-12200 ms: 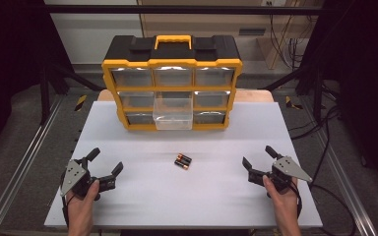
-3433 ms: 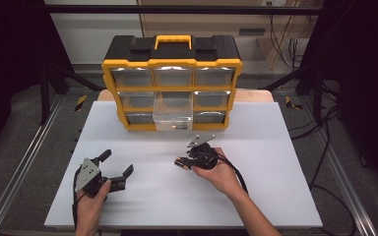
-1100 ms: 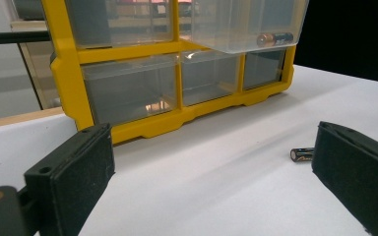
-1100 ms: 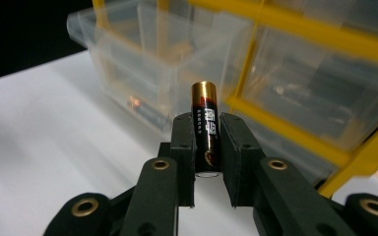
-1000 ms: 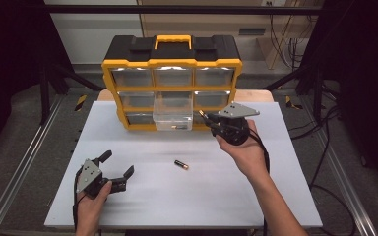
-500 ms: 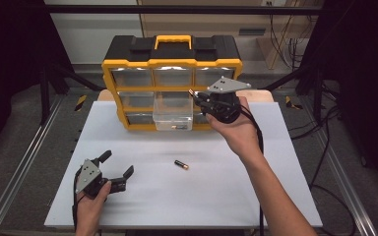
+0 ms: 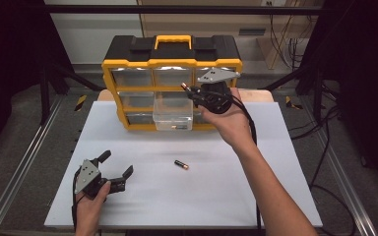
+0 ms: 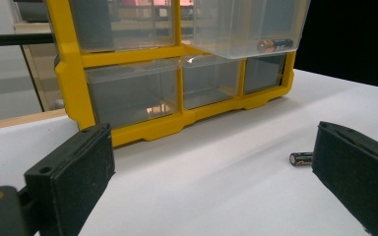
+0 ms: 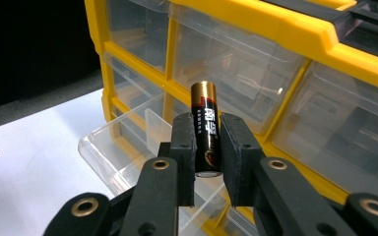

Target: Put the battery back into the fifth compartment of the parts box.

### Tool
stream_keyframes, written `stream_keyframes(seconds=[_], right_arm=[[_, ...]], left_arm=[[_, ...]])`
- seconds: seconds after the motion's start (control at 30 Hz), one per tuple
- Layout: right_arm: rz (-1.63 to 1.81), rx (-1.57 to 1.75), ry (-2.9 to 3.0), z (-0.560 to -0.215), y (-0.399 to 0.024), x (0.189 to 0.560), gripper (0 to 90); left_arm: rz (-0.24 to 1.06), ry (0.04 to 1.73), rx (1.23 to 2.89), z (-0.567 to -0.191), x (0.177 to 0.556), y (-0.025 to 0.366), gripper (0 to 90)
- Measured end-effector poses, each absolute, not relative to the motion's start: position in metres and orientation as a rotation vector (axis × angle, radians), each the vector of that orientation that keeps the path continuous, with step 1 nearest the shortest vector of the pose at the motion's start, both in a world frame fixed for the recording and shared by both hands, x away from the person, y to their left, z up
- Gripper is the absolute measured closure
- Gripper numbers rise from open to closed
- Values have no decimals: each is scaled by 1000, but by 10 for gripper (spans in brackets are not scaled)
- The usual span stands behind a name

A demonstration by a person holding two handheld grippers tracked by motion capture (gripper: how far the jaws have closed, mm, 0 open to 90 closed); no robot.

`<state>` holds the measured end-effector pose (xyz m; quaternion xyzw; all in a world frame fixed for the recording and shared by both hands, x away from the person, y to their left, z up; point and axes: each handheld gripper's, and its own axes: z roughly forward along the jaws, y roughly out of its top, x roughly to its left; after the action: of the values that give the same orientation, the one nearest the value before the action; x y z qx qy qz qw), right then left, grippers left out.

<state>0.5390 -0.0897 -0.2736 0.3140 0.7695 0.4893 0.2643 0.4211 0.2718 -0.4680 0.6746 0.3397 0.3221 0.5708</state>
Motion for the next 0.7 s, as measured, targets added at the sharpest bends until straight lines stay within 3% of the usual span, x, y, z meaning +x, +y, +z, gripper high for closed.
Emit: stream_keyframes(seconds=[0.7], right_arm=[[1277,821,2157,-282,-74,541,770]], left_arm=[[749,790,1587,-469,423,271,26]])
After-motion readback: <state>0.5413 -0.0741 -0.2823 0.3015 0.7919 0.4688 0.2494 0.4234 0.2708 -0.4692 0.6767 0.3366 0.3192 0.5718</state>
